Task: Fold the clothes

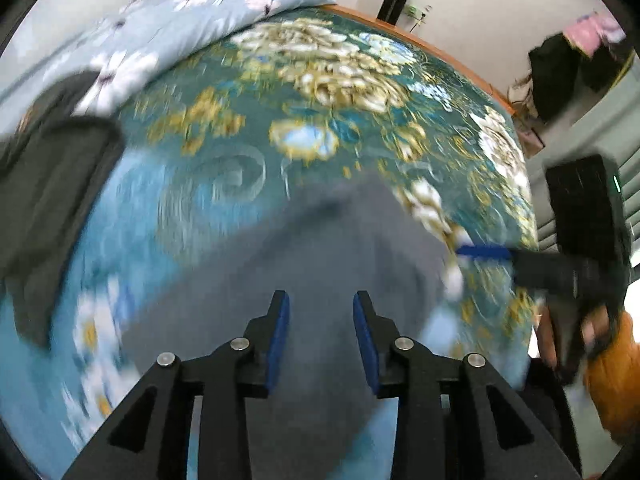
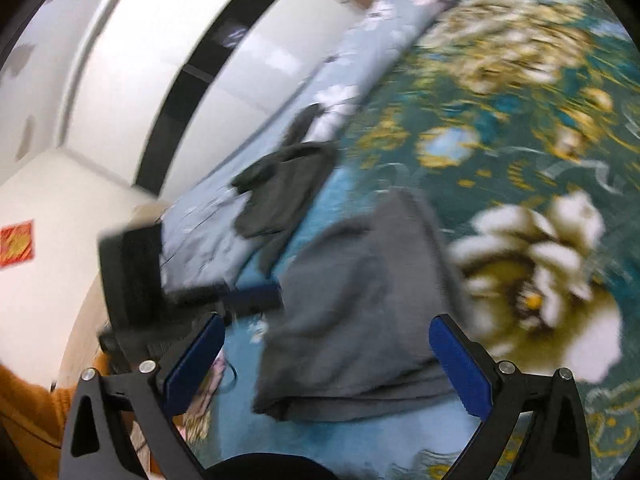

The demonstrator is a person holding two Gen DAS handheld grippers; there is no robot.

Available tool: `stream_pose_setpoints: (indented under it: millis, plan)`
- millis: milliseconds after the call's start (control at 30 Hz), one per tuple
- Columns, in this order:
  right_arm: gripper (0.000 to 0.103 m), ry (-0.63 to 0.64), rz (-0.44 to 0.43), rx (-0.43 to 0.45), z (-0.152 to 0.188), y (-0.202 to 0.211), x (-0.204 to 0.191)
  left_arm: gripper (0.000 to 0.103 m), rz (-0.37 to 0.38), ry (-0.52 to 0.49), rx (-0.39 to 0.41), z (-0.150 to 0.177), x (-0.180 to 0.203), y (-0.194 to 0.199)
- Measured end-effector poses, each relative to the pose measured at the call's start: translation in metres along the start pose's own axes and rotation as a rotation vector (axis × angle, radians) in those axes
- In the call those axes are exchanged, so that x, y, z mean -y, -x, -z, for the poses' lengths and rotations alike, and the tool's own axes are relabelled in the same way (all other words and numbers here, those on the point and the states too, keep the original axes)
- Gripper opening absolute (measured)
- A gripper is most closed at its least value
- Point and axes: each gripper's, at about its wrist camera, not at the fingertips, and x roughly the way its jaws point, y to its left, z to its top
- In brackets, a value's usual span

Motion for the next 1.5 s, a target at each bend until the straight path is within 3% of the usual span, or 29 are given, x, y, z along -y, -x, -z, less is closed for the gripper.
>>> stream_pose_setpoints:
  millis: [100, 233, 500, 667, 767, 867, 967, 1033, 1167, 1333, 1500]
  plan:
    - [0.103, 0.044, -0.061, -0.057, -0.003, -0.017, -0.010, 0.035, 0.000, 0.073, -0.052, 0.035, -0.007, -0.004]
    - [0.103, 0.063, 0.012, -0.145, 0.002, -0.043, -0.005, 0.035, 0.011, 0.190, -0.102, 0.065, -0.022, -0.012]
    - [0.103, 0.010, 0.028, -0.150, 0.015, -0.050, 0.018, 0.035, 0.054, 0.302, -0.108, 0.091, -0.038, -0.024]
    - [0.103, 0.004, 0.060, -0.165, 0.010, -0.059, 0.019, 0.035, 0.051, 0.323, -0.116, 0.091, -0.036, -0.032]
    - [0.103, 0.013, 0.005, -0.154, 0.004, -0.049, 0.009, 0.035, 0.059, 0.298, -0.117, 0.084, -0.031, -0.022]
    - [0.103, 0.019, -0.057, -0.108, -0.012, -0.040, 0.000, 0.035, 0.037, 0.225, -0.068, 0.071, -0.027, -0.004]
    - [0.103, 0.032, -0.046, -0.074, -0.030, -0.041, -0.004, 0.038, -0.021, 0.199, -0.027, 0.053, -0.036, 0.004]
    - [0.103, 0.037, -0.020, -0.064, -0.042, -0.045, -0.001, 0.038, -0.063, 0.225, -0.003, 0.040, -0.049, 0.004]
    - [0.103, 0.019, 0.018, -0.065, -0.057, -0.057, 0.009, 0.038, -0.065, 0.310, 0.056, 0.025, -0.077, 0.001]
    - [0.103, -0.008, 0.046, -0.084, -0.059, -0.068, 0.023, 0.038, -0.047, 0.401, 0.044, 0.022, -0.093, -0.020]
    - [0.103, -0.023, 0.057, -0.087, -0.057, -0.071, 0.032, 0.040, -0.045, 0.416, 0.033, 0.029, -0.098, -0.027]
